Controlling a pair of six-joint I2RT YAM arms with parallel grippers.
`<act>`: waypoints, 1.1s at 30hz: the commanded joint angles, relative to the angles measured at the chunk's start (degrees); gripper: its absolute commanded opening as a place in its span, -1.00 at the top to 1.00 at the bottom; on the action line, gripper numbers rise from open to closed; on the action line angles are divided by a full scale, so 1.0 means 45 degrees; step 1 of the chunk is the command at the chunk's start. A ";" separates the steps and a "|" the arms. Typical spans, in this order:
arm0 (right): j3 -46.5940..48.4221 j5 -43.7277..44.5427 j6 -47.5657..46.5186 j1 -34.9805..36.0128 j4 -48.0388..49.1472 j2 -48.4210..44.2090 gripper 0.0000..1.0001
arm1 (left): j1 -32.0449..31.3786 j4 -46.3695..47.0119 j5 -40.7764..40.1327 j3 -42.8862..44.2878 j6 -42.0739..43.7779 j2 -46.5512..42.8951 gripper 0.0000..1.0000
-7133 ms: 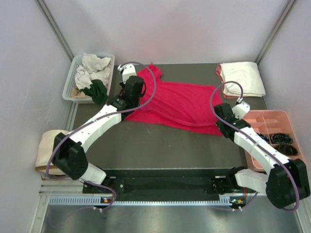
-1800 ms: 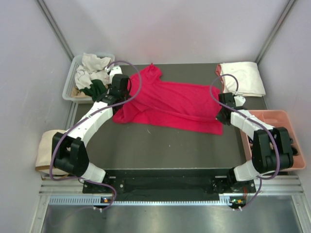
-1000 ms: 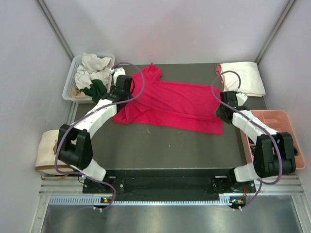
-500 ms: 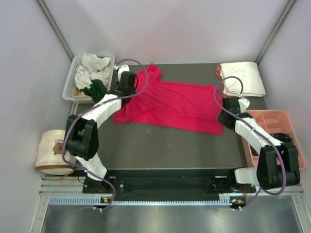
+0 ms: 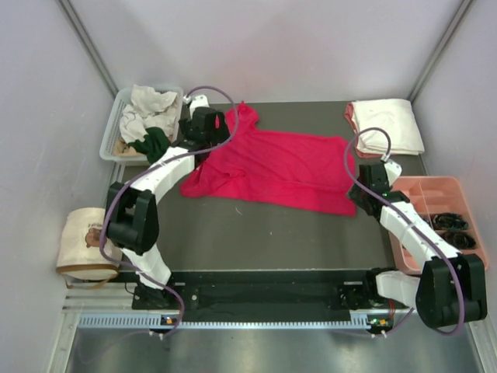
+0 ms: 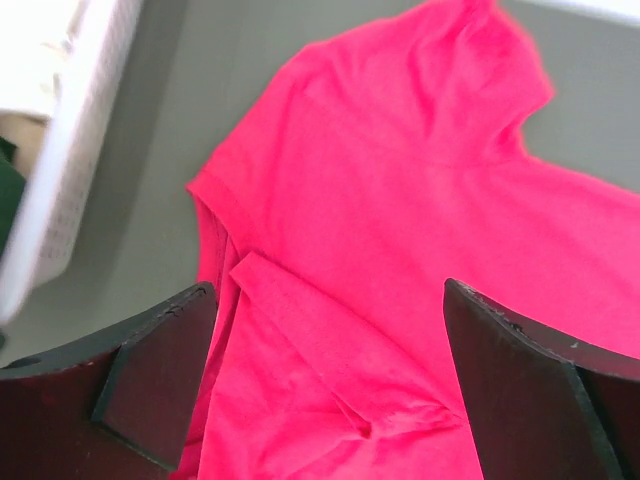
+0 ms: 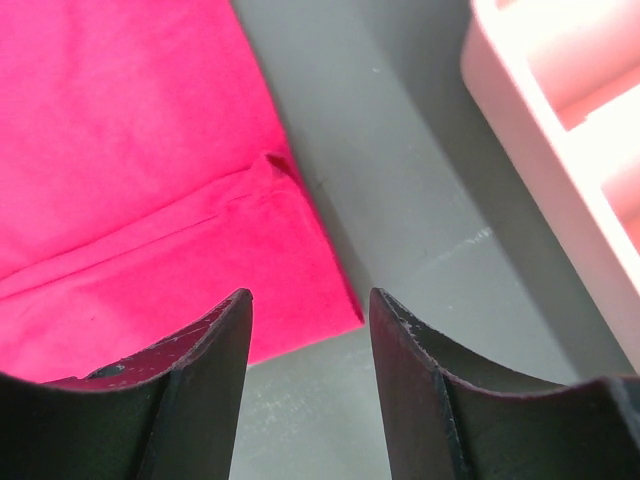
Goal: Fold and stack the t-shirts
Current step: Fold the flattened tshirt in 1/3 of the way
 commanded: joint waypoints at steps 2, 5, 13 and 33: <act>0.0577 -0.0379 -0.1101 0.1344 0.1023 -0.0433 -0.04 | -0.0094 0.1297 0.0175 -0.0858 -0.0053 -0.3416 -0.98; 0.1493 -0.1080 -0.1668 0.2730 0.1706 0.0404 -0.04 | -0.0387 0.0868 0.0196 -0.2125 -0.0404 -0.4865 -0.98; 0.4445 -0.2272 -0.3778 0.5529 0.3113 0.4834 -0.04 | -0.0759 -0.0888 -0.0896 -0.5879 -0.1986 -0.9118 -0.98; 1.5344 -0.5437 -0.8565 0.7151 0.0205 1.3588 -0.08 | -0.0759 -0.4387 -0.1660 -0.7660 -0.3041 -1.2935 -0.98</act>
